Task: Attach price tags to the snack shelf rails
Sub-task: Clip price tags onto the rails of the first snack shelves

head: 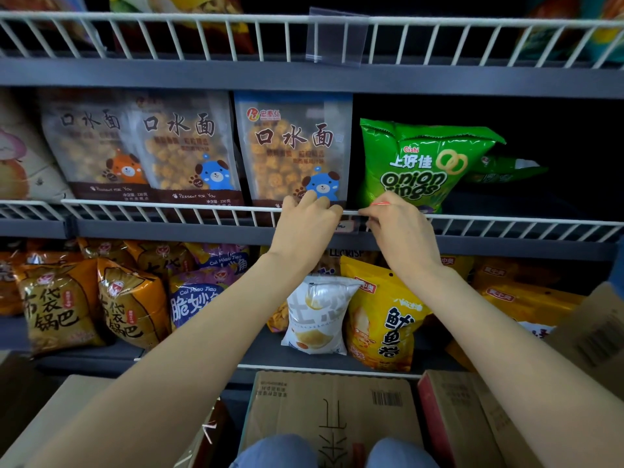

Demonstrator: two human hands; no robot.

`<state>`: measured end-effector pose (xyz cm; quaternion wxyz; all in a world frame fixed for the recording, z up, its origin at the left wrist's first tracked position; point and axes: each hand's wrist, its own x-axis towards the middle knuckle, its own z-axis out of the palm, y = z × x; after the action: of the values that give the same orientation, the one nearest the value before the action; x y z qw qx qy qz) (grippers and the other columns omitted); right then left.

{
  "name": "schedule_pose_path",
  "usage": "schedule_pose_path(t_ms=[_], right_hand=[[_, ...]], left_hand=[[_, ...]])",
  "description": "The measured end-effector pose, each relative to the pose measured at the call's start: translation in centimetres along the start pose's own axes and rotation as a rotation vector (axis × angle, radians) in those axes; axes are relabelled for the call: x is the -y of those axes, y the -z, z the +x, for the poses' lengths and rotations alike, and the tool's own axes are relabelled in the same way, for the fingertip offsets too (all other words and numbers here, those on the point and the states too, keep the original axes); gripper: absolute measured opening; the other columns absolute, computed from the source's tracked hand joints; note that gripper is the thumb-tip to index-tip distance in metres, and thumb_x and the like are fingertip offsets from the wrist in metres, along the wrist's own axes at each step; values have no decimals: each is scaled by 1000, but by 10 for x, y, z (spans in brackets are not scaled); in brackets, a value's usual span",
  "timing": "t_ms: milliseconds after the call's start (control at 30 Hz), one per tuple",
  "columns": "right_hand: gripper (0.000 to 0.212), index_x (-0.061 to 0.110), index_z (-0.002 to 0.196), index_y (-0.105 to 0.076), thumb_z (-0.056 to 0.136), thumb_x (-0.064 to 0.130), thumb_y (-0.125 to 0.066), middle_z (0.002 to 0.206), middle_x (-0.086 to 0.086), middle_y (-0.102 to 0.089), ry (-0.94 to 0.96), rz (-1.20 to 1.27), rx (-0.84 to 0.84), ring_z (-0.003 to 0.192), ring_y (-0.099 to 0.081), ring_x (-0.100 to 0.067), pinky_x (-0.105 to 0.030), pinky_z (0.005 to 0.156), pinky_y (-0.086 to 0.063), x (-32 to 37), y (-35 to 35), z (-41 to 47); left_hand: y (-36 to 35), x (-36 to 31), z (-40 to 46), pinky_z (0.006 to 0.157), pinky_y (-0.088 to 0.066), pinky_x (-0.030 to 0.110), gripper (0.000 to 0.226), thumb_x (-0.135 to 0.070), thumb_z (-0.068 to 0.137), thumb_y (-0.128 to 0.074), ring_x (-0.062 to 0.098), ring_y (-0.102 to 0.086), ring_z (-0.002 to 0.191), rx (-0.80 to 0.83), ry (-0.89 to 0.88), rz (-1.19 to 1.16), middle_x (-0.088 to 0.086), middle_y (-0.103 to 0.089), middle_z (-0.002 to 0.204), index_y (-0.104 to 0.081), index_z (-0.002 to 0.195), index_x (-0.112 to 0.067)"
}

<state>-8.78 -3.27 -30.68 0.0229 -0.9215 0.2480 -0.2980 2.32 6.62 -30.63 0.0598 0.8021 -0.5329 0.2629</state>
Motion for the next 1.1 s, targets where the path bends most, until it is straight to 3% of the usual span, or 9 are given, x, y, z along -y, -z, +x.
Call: schedule_pose_path(t_ms=[100,167,367,500,600,733,900,1033,1100], right_hand=[[31,18,119,-64,93,9,-51,111,-4,-56,3,-14,-12,96,-59,-28,-38,73,-48,0,-1,1],[31,18,119,-64,92,7,-52,111,-4,-56,9,-23,-24,95,-60,-28,-37,72,-48,0,-2,1],[31,17,120,-63,92,8,-52,111,-4,-55,22,-54,-31,92,-61,-27,-34,70,-47,-1,-4,1],[31,17,119,-63,92,8,-52,110,-4,-55,57,-83,-31,89,-61,-28,-34,68,-46,-1,-2,-1],[31,17,119,-63,93,8,-51,110,-5,-55,65,-86,-30,89,-61,-28,-35,67,-46,0,-1,-1],[30,16,117,-64,92,8,-51,108,-6,-55,65,-94,-24,90,-61,-29,-34,66,-44,1,-1,0],[30,16,117,-64,92,7,-52,109,-5,-55,70,-111,1,91,-60,-29,-35,67,-45,2,2,0],[29,19,116,-65,91,9,-53,110,-1,-56,83,-75,16,94,-59,-26,-35,67,-45,-1,6,-1],[26,20,112,-68,90,11,-56,107,2,-60,58,93,-5,94,-59,-20,-35,73,-48,-1,9,-4]], left_hand=[[1,-3,-1,59,-30,30,28,5,48,-79,26,-54,68,-130,-45,103,7,-56,75,-63,64,-12],[0,-2,1,56,-33,26,33,6,39,-81,26,-53,59,-144,-54,102,6,-55,66,-60,56,-13],[3,-2,0,59,-25,32,41,14,55,-68,28,-49,59,-154,-28,34,9,-50,58,-60,88,-9],[0,-1,1,55,-26,30,33,8,48,-80,28,-51,58,-145,-14,54,7,-52,59,-61,67,-11],[-4,-2,3,57,-26,30,31,7,48,-81,28,-54,63,-143,-5,40,8,-55,68,-63,65,-11],[-6,-4,6,62,-27,34,26,9,58,-76,30,-55,72,-117,29,29,10,-57,79,-66,75,-9],[-1,-8,5,77,-33,38,27,8,80,-55,34,-50,99,-27,81,4,15,-53,108,-59,103,-6],[4,-8,4,72,-25,34,33,8,82,-49,32,-49,95,-58,86,12,13,-54,102,-49,110,-8],[5,-8,4,73,-27,35,28,7,83,-50,32,-48,96,-64,74,-20,13,-54,103,-51,106,-8]])
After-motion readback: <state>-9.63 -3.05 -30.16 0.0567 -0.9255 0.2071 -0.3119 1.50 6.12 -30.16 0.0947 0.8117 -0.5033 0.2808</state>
